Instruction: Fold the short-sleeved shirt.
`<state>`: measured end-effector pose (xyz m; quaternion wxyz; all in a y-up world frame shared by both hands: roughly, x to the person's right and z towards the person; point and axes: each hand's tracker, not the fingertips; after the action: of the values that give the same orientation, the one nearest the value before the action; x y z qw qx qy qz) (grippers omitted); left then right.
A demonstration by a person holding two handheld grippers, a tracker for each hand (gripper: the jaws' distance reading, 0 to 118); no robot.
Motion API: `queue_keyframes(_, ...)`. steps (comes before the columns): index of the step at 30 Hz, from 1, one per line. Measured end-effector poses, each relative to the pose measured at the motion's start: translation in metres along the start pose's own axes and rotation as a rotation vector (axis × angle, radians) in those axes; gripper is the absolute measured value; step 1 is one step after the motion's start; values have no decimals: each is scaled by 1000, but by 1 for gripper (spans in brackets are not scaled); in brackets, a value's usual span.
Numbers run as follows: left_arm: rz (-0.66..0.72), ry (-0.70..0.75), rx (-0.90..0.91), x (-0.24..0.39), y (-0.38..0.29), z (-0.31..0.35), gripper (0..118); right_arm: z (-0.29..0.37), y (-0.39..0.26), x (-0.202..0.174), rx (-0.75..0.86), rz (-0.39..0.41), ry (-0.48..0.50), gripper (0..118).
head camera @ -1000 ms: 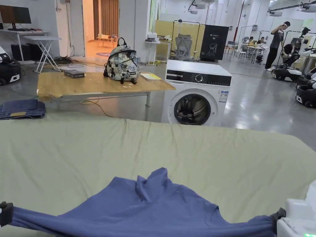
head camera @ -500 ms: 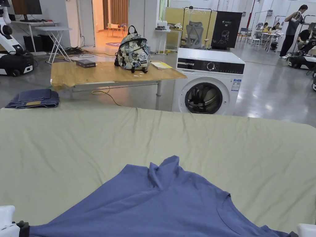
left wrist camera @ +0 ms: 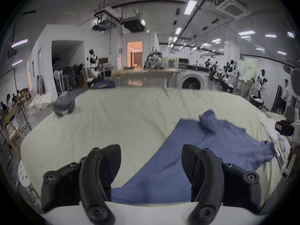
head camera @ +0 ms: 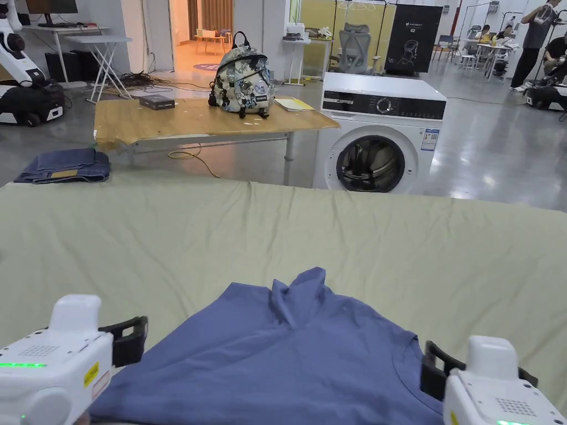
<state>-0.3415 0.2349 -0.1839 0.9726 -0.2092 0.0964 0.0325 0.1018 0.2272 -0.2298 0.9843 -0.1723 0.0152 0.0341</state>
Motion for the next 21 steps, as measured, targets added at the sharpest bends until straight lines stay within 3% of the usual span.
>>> queue_keyframes(2, -19, -9, 58, 17, 5, -1, 72, -1, 5, -19, 38, -4, 41, 65)
queue_keyframes(3, -28, -3, 72, 27, 9, 0, 62, 0, 9, -29, 57, -4, 54, 52)
queue_keyframes(4, -39, 0, 88, 35, 12, 0, 40, 1, 13, -38, 69, 1, 61, 29)
queue_keyframes(5, -49, -2, 110, 43, 15, 0, 24, -1, 14, -45, 77, -3, 66, 14)
queue_keyframes(7, -64, 2, 134, 61, 16, 3, 8, 0, 19, -58, 107, -14, 76, 3)
queue_keyframes(8, -70, -3, 137, 65, 17, 3, 0, 0, 20, -61, 114, -19, 80, 0)
queue_keyframes(15, -158, -1, 138, 86, 8, 8, 0, 0, 23, -70, 146, -17, 73, 0)
queue_keyframes(21, -47, -20, 5, 48, -11, 8, 0, -5, 14, -68, 96, -11, 89, 0)
